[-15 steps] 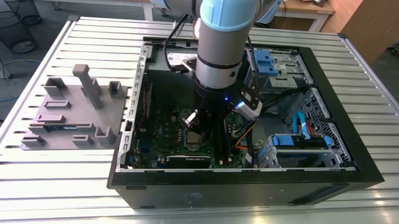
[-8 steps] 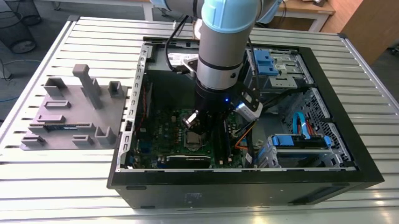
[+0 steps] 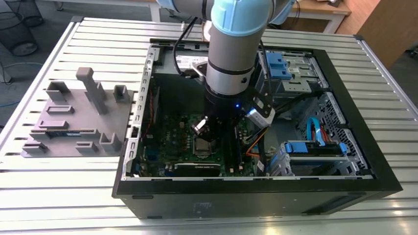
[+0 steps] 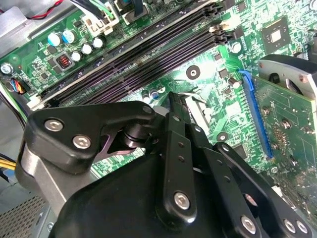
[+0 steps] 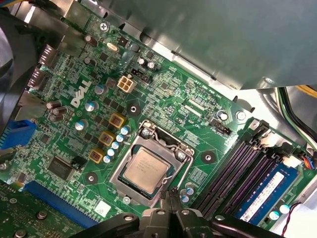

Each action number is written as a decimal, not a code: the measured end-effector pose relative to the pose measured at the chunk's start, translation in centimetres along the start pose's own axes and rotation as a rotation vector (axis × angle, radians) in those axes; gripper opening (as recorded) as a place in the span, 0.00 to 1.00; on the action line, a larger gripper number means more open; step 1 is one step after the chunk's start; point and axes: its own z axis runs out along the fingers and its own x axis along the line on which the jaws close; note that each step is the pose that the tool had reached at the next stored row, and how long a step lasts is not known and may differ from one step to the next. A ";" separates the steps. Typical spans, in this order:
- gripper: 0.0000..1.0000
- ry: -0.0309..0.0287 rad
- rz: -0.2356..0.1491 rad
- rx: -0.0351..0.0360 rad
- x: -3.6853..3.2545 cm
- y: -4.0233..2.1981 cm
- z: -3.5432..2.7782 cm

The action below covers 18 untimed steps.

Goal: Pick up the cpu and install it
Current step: 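Install the first cpu locking lever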

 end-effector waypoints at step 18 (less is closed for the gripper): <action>0.11 -0.0213 0.044 0.0132 0.31 -0.05 0.58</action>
